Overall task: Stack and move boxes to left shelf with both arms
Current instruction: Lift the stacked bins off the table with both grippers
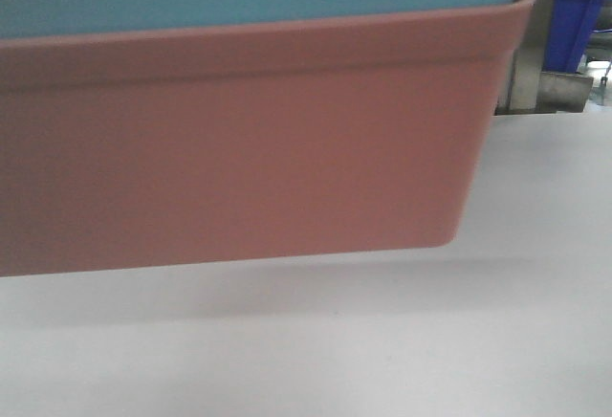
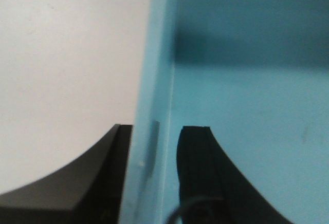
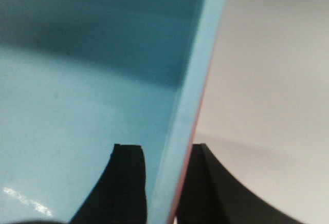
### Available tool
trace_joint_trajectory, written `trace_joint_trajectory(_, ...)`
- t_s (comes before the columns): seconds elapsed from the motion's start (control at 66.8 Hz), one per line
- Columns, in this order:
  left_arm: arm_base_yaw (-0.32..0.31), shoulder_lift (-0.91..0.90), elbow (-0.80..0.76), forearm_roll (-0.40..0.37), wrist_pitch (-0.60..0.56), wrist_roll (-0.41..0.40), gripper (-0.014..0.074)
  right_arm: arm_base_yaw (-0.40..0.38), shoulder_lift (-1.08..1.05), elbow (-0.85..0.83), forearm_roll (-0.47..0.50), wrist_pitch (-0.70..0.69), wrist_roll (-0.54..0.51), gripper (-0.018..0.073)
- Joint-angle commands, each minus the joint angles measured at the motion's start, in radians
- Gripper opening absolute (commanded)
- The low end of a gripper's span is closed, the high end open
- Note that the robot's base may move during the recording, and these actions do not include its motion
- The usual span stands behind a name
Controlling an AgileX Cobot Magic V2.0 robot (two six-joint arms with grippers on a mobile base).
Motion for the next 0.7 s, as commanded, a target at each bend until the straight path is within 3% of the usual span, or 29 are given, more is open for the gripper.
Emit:
trace_joint_trajectory(0.0, -0.071, -0.057, -0.036, 0.042, -0.094, -0.006, -0.0008, 0.034, -0.035, -0.014, -0.119, -0.115, 0.073, 0.0056)
trace_joint_trajectory(0.12, -0.102, -0.057, -0.036, 0.044, -0.127, -0.031, -0.0008, 0.087, -0.035, 0.013, -0.158, -0.121, 0.135, 0.0056)
trace_joint_trajectory(0.389, -0.104, -0.040, -0.036, 0.030, -0.137, -0.035, -0.0008, 0.200, -0.035, 0.043, -0.238, -0.136, 0.246, 0.0056)
trace_joint_trajectory(0.689, -0.104, 0.017, -0.036, -0.009, -0.182, -0.035, -0.0008, 0.225, -0.030, 0.043, -0.242, -0.142, 0.260, 0.0056)
